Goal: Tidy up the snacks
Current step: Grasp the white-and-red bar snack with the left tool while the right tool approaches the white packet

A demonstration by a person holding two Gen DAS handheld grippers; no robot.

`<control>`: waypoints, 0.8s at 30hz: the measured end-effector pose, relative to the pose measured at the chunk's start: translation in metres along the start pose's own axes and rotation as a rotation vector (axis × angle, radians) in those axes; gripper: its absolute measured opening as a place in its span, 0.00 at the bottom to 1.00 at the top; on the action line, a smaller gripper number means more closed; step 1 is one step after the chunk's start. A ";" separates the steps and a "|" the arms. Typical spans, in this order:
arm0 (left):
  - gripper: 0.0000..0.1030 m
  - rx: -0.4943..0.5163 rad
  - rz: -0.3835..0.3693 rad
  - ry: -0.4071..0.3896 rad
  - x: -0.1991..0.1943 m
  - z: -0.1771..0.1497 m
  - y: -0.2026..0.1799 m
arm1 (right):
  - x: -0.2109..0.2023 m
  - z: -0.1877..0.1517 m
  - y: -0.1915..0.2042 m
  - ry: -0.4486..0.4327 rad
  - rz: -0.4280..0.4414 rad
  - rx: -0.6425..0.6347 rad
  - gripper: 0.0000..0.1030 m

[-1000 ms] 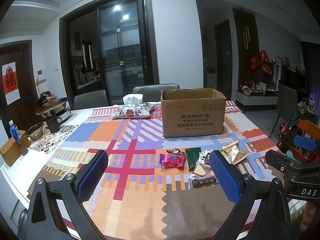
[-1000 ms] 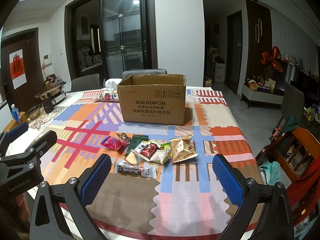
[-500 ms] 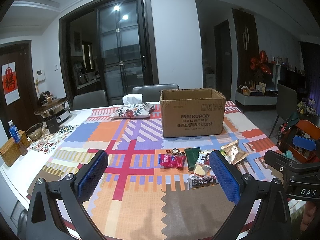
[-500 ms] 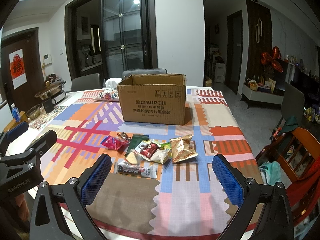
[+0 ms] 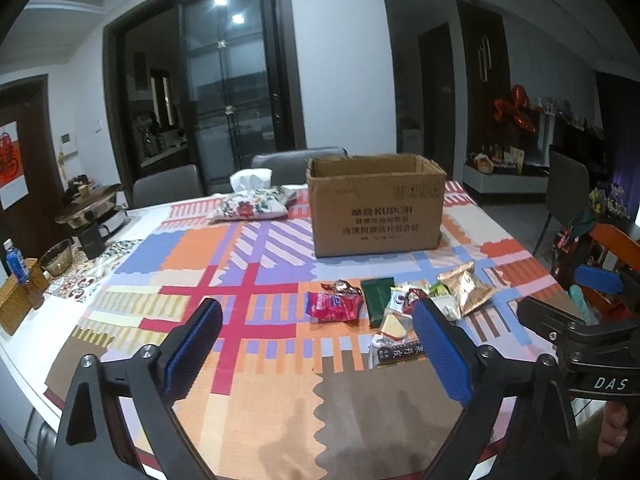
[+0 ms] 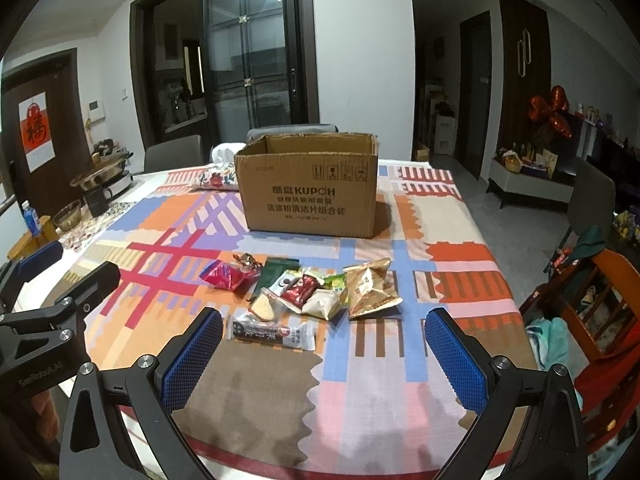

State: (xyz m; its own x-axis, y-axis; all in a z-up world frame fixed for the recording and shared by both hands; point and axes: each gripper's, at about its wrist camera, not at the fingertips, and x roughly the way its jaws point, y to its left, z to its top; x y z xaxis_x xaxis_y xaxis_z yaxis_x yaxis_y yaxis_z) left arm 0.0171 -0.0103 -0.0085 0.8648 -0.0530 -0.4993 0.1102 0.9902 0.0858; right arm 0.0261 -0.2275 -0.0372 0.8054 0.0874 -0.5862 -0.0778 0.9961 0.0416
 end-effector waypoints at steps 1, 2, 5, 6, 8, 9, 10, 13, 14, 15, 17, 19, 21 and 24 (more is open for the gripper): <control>0.89 0.006 -0.008 0.008 0.004 0.000 -0.001 | 0.004 0.000 -0.001 0.007 0.005 -0.002 0.99; 0.86 0.010 -0.013 0.015 0.007 0.000 -0.002 | 0.009 0.000 -0.002 0.014 0.012 -0.003 0.99; 0.79 0.024 -0.044 0.048 0.021 0.000 -0.007 | 0.023 0.000 -0.004 0.035 0.030 -0.012 0.99; 0.77 0.027 -0.056 0.060 0.026 -0.001 -0.008 | 0.027 0.000 -0.005 0.039 0.032 -0.017 0.99; 0.72 0.035 -0.085 0.089 0.038 -0.002 -0.011 | 0.038 0.001 -0.007 0.052 0.045 -0.023 0.96; 0.71 0.038 -0.098 0.104 0.043 -0.003 -0.012 | 0.043 0.001 -0.007 0.061 0.053 -0.027 0.95; 0.68 0.042 -0.116 0.120 0.050 -0.003 -0.013 | 0.050 0.001 -0.008 0.073 0.062 -0.030 0.93; 0.63 0.051 -0.157 0.161 0.068 -0.005 -0.018 | 0.066 0.003 -0.008 0.100 0.085 -0.039 0.89; 0.61 0.053 -0.169 0.172 0.073 -0.005 -0.018 | 0.072 0.003 -0.009 0.109 0.099 -0.037 0.87; 0.60 0.054 -0.185 0.187 0.079 -0.006 -0.020 | 0.079 0.003 -0.009 0.122 0.112 -0.032 0.86; 0.57 0.058 -0.219 0.214 0.091 -0.007 -0.023 | 0.091 0.003 -0.010 0.143 0.140 -0.024 0.81; 0.53 0.061 -0.254 0.242 0.103 -0.009 -0.026 | 0.103 0.002 -0.010 0.165 0.155 -0.019 0.77; 0.48 0.060 -0.287 0.276 0.115 -0.011 -0.029 | 0.111 0.001 -0.010 0.186 0.178 -0.011 0.74; 0.42 0.060 -0.328 0.320 0.131 -0.014 -0.032 | 0.125 -0.002 -0.011 0.213 0.193 -0.014 0.69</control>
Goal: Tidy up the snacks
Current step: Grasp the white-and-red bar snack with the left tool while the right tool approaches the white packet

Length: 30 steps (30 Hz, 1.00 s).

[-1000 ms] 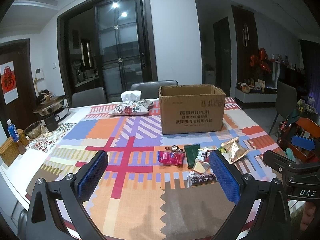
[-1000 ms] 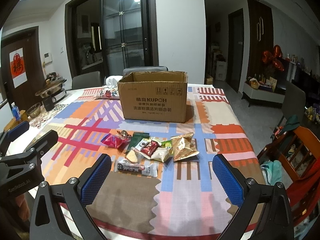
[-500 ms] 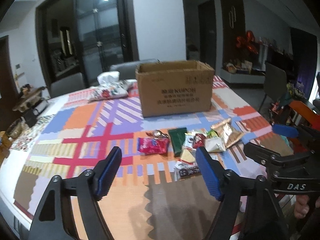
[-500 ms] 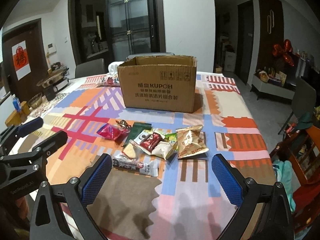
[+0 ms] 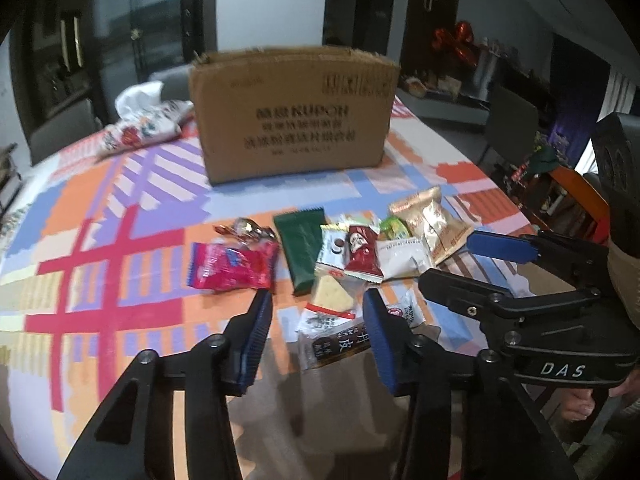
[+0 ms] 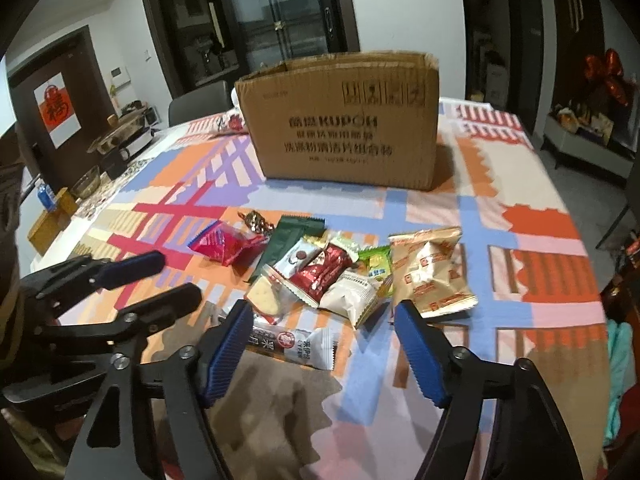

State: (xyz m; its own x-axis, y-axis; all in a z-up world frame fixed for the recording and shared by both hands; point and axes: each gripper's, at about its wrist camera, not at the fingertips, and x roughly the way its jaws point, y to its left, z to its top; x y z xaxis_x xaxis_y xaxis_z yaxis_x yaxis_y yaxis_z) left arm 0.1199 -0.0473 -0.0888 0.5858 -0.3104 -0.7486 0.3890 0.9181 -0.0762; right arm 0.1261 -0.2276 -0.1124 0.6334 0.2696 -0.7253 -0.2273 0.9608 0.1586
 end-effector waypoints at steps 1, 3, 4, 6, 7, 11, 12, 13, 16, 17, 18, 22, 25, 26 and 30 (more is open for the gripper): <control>0.39 0.002 -0.016 0.016 0.006 0.001 0.000 | 0.003 0.000 -0.001 0.008 -0.002 -0.003 0.68; 0.36 0.009 -0.044 0.041 0.016 0.002 0.001 | 0.012 0.000 -0.003 0.029 0.007 -0.009 0.67; 0.35 0.011 -0.049 0.049 0.020 0.003 0.001 | 0.016 0.001 -0.005 0.044 0.014 -0.002 0.64; 0.33 0.014 -0.078 0.074 0.030 0.004 0.002 | 0.024 0.002 -0.009 0.070 0.039 0.008 0.63; 0.32 0.015 -0.088 0.084 0.034 0.005 0.003 | 0.026 0.002 -0.011 0.078 0.039 0.014 0.61; 0.28 0.008 -0.117 0.128 0.050 0.006 0.007 | 0.038 0.004 -0.015 0.102 0.052 0.027 0.59; 0.27 0.006 -0.124 0.137 0.053 0.006 0.007 | 0.041 0.004 -0.016 0.108 0.057 0.028 0.59; 0.27 0.003 -0.131 0.144 0.056 0.006 0.007 | 0.043 0.005 -0.016 0.111 0.055 0.030 0.59; 0.26 -0.006 -0.135 0.159 0.063 0.007 0.010 | 0.049 0.006 -0.018 0.118 0.056 0.035 0.58; 0.26 -0.009 -0.132 0.164 0.065 0.007 0.011 | 0.051 0.007 -0.019 0.122 0.059 0.041 0.57; 0.26 -0.013 -0.130 0.167 0.067 0.007 0.012 | 0.053 0.007 -0.020 0.126 0.063 0.043 0.57; 0.26 -0.050 -0.143 0.169 0.071 0.008 0.016 | 0.064 0.007 -0.025 0.158 0.071 0.065 0.54; 0.27 -0.069 -0.151 0.175 0.073 0.009 0.019 | 0.067 0.008 -0.028 0.153 0.074 0.073 0.53; 0.28 -0.076 -0.160 0.181 0.074 0.009 0.020 | 0.067 0.008 -0.028 0.151 0.073 0.073 0.53; 0.29 -0.087 -0.187 0.187 0.077 0.009 0.020 | 0.070 0.010 -0.026 0.145 0.057 0.048 0.45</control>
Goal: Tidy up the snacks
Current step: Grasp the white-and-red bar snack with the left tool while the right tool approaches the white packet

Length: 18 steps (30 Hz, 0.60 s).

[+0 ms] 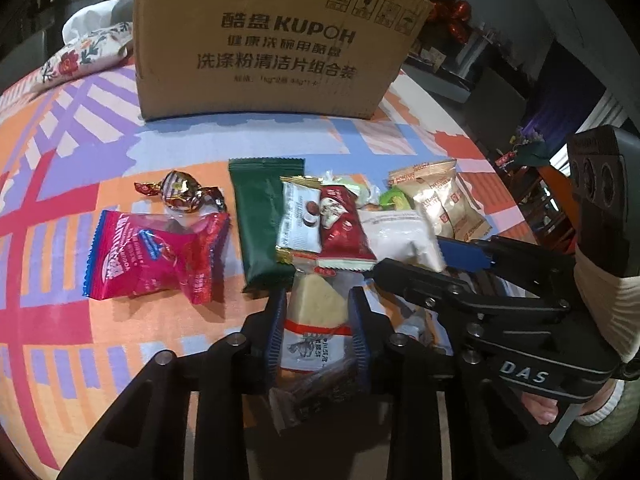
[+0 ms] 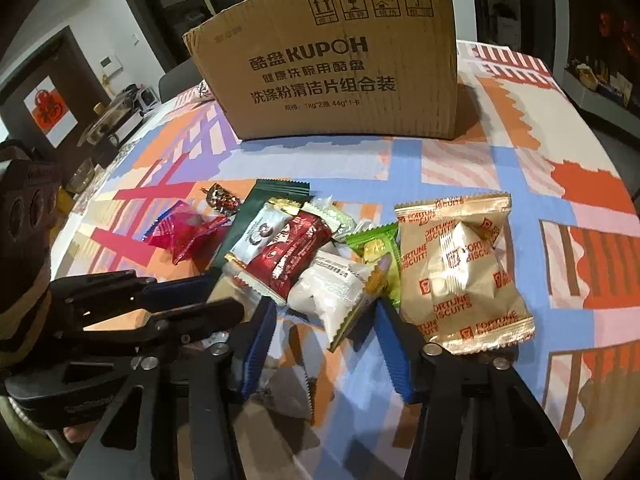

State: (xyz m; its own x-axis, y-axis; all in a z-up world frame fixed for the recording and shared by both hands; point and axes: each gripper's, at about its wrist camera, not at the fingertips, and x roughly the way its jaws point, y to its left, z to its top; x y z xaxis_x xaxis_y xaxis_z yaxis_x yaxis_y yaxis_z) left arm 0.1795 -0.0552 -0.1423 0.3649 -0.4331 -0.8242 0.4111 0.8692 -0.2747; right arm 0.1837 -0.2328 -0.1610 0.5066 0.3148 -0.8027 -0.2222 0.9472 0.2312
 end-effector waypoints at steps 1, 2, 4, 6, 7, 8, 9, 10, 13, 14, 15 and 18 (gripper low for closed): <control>0.27 0.002 0.000 -0.002 0.000 0.000 -0.001 | 0.000 0.000 0.001 0.002 -0.002 -0.005 0.39; 0.23 -0.005 0.003 -0.007 -0.001 -0.001 -0.001 | 0.001 0.000 0.001 0.005 0.005 -0.007 0.30; 0.17 -0.014 0.000 -0.025 -0.007 0.000 -0.003 | 0.003 0.000 0.001 0.012 0.019 -0.005 0.16; 0.15 -0.008 0.009 -0.038 -0.011 0.000 -0.004 | 0.003 -0.001 0.000 0.008 0.022 0.004 0.14; 0.14 -0.008 0.013 -0.043 -0.012 0.000 -0.005 | 0.003 -0.002 0.000 0.007 0.022 0.006 0.13; 0.12 -0.006 0.021 -0.054 -0.016 -0.001 -0.006 | 0.002 -0.002 0.000 0.007 0.023 0.009 0.11; 0.12 -0.004 0.028 -0.064 -0.018 -0.002 -0.007 | 0.001 -0.002 0.000 0.007 0.027 0.013 0.10; 0.12 -0.003 0.038 -0.073 -0.021 -0.002 -0.008 | 0.000 -0.003 0.000 0.005 0.027 0.012 0.10; 0.11 0.002 0.056 -0.100 -0.028 -0.004 -0.011 | -0.008 -0.005 0.004 -0.010 0.023 -0.001 0.06; 0.11 0.001 0.058 -0.108 -0.031 -0.004 -0.012 | -0.010 -0.006 0.005 -0.014 0.021 -0.002 0.05; 0.11 0.003 0.061 -0.114 -0.033 -0.004 -0.012 | -0.013 -0.007 0.007 -0.014 0.011 -0.011 0.05; 0.11 0.008 0.072 -0.136 -0.038 -0.003 -0.015 | -0.016 -0.009 0.009 -0.001 0.011 -0.010 0.08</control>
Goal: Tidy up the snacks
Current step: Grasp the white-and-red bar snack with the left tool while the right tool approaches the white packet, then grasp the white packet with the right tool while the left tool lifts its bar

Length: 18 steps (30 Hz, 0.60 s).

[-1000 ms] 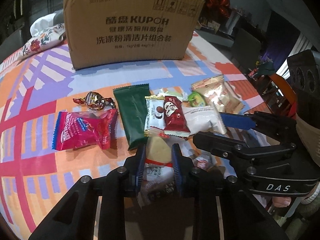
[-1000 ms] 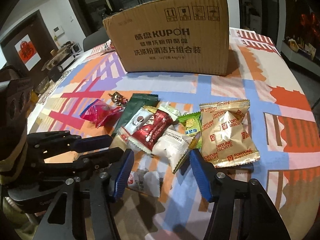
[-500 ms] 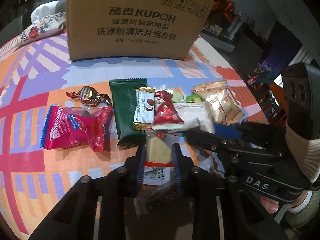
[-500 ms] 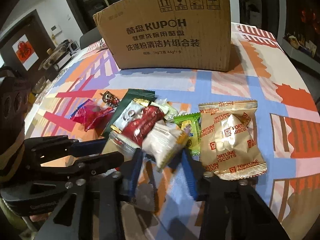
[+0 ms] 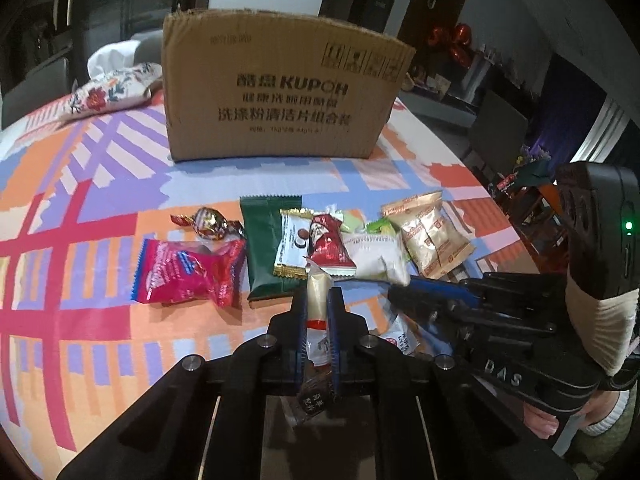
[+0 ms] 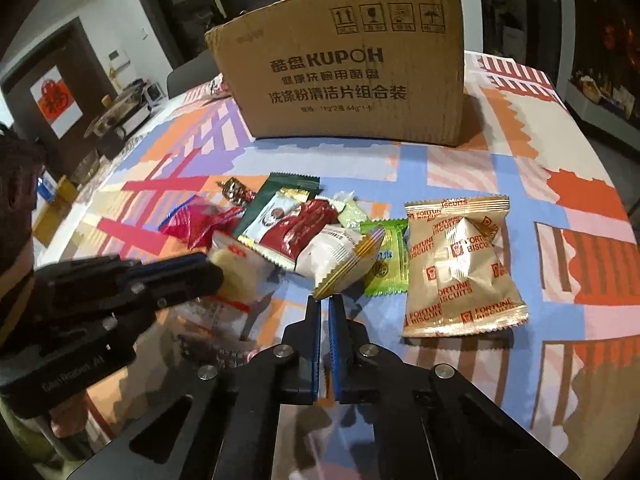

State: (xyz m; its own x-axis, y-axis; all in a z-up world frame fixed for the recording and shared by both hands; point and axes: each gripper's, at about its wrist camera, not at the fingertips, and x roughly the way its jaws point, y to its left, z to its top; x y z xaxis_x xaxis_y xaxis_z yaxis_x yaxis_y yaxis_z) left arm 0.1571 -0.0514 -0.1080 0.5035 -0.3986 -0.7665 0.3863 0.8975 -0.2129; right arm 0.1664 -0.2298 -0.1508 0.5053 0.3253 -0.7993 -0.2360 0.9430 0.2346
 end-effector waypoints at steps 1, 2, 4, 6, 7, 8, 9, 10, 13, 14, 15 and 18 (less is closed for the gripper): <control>0.11 -0.001 0.000 -0.007 -0.002 0.001 -0.001 | 0.000 0.000 0.000 0.002 0.002 0.003 0.22; 0.11 -0.004 -0.002 -0.019 -0.007 0.002 -0.001 | -0.001 0.000 0.000 -0.005 -0.009 0.011 0.45; 0.11 -0.003 0.011 -0.042 -0.013 0.004 -0.002 | -0.007 0.001 0.000 -0.024 -0.021 0.016 0.54; 0.11 0.009 0.028 -0.071 -0.019 0.007 -0.004 | -0.011 0.004 0.003 -0.041 -0.037 -0.002 0.54; 0.11 0.013 0.035 -0.079 -0.021 0.008 -0.004 | -0.012 0.006 0.003 -0.047 -0.043 -0.007 0.54; 0.11 0.016 0.041 -0.091 -0.023 0.009 -0.004 | -0.012 0.008 0.003 -0.050 -0.048 -0.009 0.54; 0.11 0.012 0.044 -0.095 -0.024 0.011 -0.003 | -0.011 0.011 0.002 -0.049 -0.050 -0.005 0.54; 0.11 0.007 0.044 -0.095 -0.024 0.012 -0.003 | -0.009 0.013 0.002 -0.046 -0.045 -0.001 0.54; 0.11 -0.009 0.043 -0.099 -0.023 0.014 0.001 | 0.002 0.020 -0.002 -0.023 -0.045 0.017 0.54; 0.11 -0.007 0.047 -0.105 -0.024 0.015 0.001 | 0.005 0.021 -0.003 -0.018 -0.041 0.027 0.54; 0.11 -0.006 0.051 -0.108 -0.024 0.015 0.001 | 0.009 0.023 -0.004 -0.012 -0.031 0.037 0.54; 0.11 -0.008 0.056 -0.106 -0.022 0.015 0.003 | 0.015 0.024 -0.004 -0.005 -0.042 0.043 0.54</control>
State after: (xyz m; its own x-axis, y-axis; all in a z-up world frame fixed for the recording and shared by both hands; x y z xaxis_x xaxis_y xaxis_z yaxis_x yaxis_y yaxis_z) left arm 0.1589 -0.0427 -0.0828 0.6030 -0.3654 -0.7091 0.3498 0.9200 -0.1767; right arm 0.1947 -0.2269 -0.1510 0.5184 0.2855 -0.8061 -0.1787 0.9580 0.2243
